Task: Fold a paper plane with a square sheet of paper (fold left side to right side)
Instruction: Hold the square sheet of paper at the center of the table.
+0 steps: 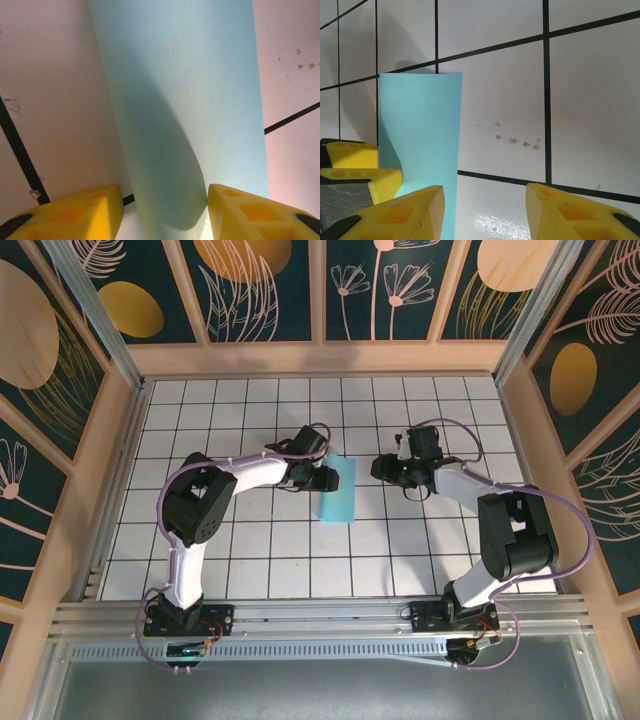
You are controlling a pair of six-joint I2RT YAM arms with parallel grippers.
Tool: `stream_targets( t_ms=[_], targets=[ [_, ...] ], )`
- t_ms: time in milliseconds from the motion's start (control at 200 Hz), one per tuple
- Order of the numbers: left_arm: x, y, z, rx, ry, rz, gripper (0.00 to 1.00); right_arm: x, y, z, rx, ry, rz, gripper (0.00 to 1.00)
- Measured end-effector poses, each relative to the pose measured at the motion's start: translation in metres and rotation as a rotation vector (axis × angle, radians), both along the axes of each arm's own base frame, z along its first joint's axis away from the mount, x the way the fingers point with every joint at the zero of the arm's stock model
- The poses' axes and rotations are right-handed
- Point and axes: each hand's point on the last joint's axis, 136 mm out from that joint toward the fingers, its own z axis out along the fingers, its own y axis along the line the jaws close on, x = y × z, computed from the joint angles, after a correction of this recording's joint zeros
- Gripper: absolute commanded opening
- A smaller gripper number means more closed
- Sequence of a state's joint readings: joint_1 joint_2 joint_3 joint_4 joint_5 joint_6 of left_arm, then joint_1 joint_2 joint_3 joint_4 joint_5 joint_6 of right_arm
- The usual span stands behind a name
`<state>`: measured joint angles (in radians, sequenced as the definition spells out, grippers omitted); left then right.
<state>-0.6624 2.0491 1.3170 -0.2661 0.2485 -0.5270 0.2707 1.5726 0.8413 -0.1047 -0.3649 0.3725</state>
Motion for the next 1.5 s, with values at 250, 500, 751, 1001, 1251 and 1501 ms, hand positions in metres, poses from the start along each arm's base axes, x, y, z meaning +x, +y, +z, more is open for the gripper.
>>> stream_targets(
  t_ms=[250,500,751,1001,1251,1501],
  targets=[
    [-0.0001,-0.0001,0.0,0.0,0.0,-0.001,0.5,-0.0003,0.0005,-0.0001,0.003,0.0,0.002,0.47],
    [-0.0002,-0.0002,-0.0001,0.003,-0.003,-0.001,0.51,-0.0021,0.0011,-0.0014,0.007,0.005,0.006,0.47],
    [-0.0002,-0.0003,-0.0001,0.003,-0.003,-0.002,0.51,-0.0027,0.0023,-0.001,0.013,0.007,0.011,0.47],
    [-0.0005,-0.0008,-0.0001,0.005,-0.004,-0.002,0.52,-0.0036,0.0038,-0.0004,0.022,0.009,0.017,0.47],
    [-0.0001,-0.0005,-0.0006,0.01,-0.006,0.002,0.51,-0.0036,0.0039,-0.0004,0.022,0.009,0.017,0.47],
    [-0.0001,-0.0004,-0.001,0.014,-0.004,0.008,0.51,-0.0036,0.0039,-0.0004,0.022,0.009,0.017,0.47]
  ],
)
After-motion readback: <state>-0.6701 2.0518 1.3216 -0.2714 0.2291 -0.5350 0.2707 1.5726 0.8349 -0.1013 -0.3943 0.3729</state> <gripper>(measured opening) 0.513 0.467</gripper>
